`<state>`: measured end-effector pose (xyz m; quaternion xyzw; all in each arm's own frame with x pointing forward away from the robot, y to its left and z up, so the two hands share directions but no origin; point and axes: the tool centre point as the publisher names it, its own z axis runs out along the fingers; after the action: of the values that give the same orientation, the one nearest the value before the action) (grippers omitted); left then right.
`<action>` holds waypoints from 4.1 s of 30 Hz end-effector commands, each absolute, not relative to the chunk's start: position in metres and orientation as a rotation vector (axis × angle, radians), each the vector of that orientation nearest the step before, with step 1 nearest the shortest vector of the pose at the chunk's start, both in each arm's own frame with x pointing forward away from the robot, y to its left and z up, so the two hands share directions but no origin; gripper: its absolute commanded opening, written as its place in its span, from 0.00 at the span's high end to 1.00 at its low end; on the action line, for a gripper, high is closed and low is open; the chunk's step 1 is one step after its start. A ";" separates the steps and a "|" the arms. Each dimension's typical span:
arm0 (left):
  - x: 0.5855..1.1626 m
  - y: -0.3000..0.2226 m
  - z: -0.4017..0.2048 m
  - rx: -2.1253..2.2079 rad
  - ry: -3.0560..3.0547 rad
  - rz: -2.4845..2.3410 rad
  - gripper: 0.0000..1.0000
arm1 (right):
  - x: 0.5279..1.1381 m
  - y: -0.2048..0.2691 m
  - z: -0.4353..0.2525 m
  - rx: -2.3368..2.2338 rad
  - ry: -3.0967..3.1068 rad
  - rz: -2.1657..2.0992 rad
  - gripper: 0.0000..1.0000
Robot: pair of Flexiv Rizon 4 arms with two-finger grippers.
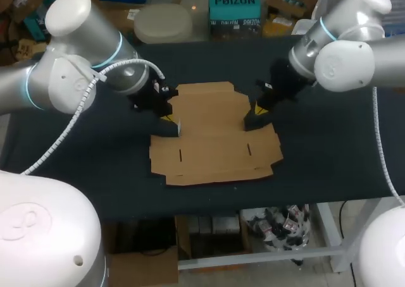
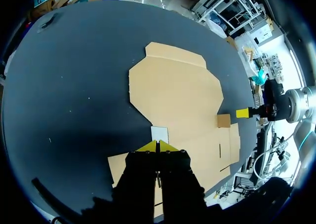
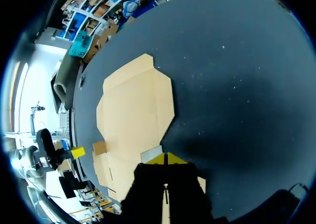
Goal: Assemble the packaging by folding the flat box into shape, placing the metal phone stand inside, and closing the box properly
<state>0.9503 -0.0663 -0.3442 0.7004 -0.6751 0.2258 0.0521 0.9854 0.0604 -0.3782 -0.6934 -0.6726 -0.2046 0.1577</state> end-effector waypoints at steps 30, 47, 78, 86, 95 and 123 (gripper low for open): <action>0.842 -0.015 -0.279 2.254 -1.942 0.700 1.00 | 0.915 -0.019 -0.317 -1.798 -1.942 -0.590 1.00; 0.770 -0.010 -0.309 2.279 -1.871 0.692 1.00 | 0.835 -0.024 -0.346 -1.808 -1.909 -0.560 1.00; 0.749 -0.005 -0.340 2.241 -1.815 0.579 1.00 | 0.811 -0.021 -0.371 -1.873 -1.791 -0.522 1.00; 0.749 -0.006 -0.347 2.200 -1.821 0.612 1.00 | 0.810 -0.014 -0.380 -1.888 -1.757 -0.554 1.00; 0.747 -0.019 -0.358 2.188 -1.823 0.585 1.00 | 0.802 -0.005 -0.392 -1.860 -1.744 -0.559 1.00; 0.762 -0.033 -0.395 2.111 -1.790 0.535 1.00 | 0.804 0.026 -0.414 -1.850 -1.735 -0.553 1.00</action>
<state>0.7558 -0.0309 -0.3859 0.7407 -0.6259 0.1890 0.1550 0.8038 0.0240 -0.4129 -0.6868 -0.6434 -0.2049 0.2690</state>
